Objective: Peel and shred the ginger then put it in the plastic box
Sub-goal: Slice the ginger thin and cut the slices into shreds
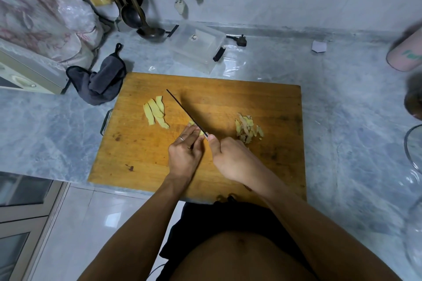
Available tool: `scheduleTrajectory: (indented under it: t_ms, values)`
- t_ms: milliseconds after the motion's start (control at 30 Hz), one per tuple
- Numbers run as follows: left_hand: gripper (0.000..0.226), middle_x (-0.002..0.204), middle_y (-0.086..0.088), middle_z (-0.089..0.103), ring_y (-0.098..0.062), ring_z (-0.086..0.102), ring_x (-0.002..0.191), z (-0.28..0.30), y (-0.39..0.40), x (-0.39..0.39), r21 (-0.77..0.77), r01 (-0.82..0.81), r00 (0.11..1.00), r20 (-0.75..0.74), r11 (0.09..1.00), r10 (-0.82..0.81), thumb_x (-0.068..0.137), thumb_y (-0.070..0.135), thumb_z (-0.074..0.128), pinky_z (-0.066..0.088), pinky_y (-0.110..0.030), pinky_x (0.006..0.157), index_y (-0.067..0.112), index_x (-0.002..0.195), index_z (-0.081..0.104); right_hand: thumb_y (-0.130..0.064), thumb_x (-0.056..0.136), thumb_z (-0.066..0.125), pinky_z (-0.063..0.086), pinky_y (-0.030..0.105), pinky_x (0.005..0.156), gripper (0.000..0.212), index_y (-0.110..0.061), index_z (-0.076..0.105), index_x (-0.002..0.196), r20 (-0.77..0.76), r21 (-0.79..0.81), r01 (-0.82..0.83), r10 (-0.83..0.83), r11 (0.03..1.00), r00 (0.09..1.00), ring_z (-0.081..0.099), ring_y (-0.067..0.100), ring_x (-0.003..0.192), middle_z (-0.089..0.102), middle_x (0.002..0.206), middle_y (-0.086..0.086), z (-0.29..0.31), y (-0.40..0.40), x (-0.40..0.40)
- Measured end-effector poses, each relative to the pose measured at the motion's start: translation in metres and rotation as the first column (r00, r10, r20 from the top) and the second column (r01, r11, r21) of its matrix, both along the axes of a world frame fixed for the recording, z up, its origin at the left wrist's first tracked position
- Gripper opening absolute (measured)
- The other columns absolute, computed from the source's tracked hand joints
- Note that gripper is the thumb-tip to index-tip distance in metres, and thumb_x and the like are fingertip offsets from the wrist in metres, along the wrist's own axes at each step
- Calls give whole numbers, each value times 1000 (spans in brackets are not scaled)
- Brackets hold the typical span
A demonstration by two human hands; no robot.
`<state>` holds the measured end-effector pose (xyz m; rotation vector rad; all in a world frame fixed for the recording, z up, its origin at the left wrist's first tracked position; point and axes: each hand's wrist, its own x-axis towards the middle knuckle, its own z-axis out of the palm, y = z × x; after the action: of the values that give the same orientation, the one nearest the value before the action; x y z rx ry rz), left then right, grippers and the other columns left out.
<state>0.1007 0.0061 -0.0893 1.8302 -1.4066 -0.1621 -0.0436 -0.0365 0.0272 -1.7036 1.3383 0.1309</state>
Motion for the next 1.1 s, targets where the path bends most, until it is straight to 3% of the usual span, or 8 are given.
scheduleTrajectory:
  t_ms: [167,367,567,667,800,934,1034,1101]
  values:
    - [25,109,-17,72,-29,67,110,-1,-1,2,-6,11,999,-36,1000,-11,89,13,61,41,-16,106,-3,103,75,-52,106,19,28,30,51,64,-15,45,61,69,-5,-4,4,1000,998,43,14,55,44,62,2,1,-1,-4]
    - [21,112,-15,72,-23,64,113,-1,-2,3,-8,23,1000,-7,1000,-23,84,2,69,46,-21,101,-1,104,75,-53,106,16,42,32,64,68,-13,54,65,98,-14,24,-23,1000,995,58,18,64,58,67,5,0,-2,-12]
    - [21,113,-14,72,-24,64,114,0,-1,4,1,14,1000,-18,1000,-14,85,4,70,47,-25,101,1,105,75,-51,106,15,34,30,53,68,-13,45,57,120,-49,-24,30,999,992,44,17,48,43,54,1,7,-3,-22]
    - [22,113,-14,71,-25,64,116,2,0,3,17,13,1000,-27,1000,-13,86,6,69,45,-22,104,1,106,75,-53,106,16,40,31,58,67,-14,46,59,118,-28,-28,31,999,992,54,18,56,47,56,1,3,1,-24]
    - [22,111,-16,72,-28,65,113,4,0,1,32,0,999,-32,999,1,84,1,71,40,-16,105,-1,105,74,-58,103,15,51,39,84,67,-17,54,68,107,-26,-34,36,999,994,66,24,85,68,81,7,1,8,-25]
    - [23,111,-17,71,-28,65,113,3,0,0,42,-3,1000,-13,999,4,84,3,69,43,-23,103,-2,105,74,-57,103,15,51,39,84,66,-15,53,69,114,-11,-32,33,999,993,66,24,88,68,85,11,7,8,-25]
    - [22,110,-18,71,-30,66,112,2,0,-1,31,-20,1000,-24,999,20,84,5,68,41,-20,105,-3,104,74,-58,103,15,47,36,73,67,-14,54,70,85,-14,-32,33,999,996,59,22,77,62,78,8,7,9,-22]
    - [24,110,-19,71,-30,65,112,3,0,-2,24,-27,998,-47,999,28,86,10,64,37,-13,107,-4,102,74,-57,104,16,36,32,59,62,-17,46,67,73,-19,-33,35,999,997,47,18,64,48,69,4,7,10,-20]
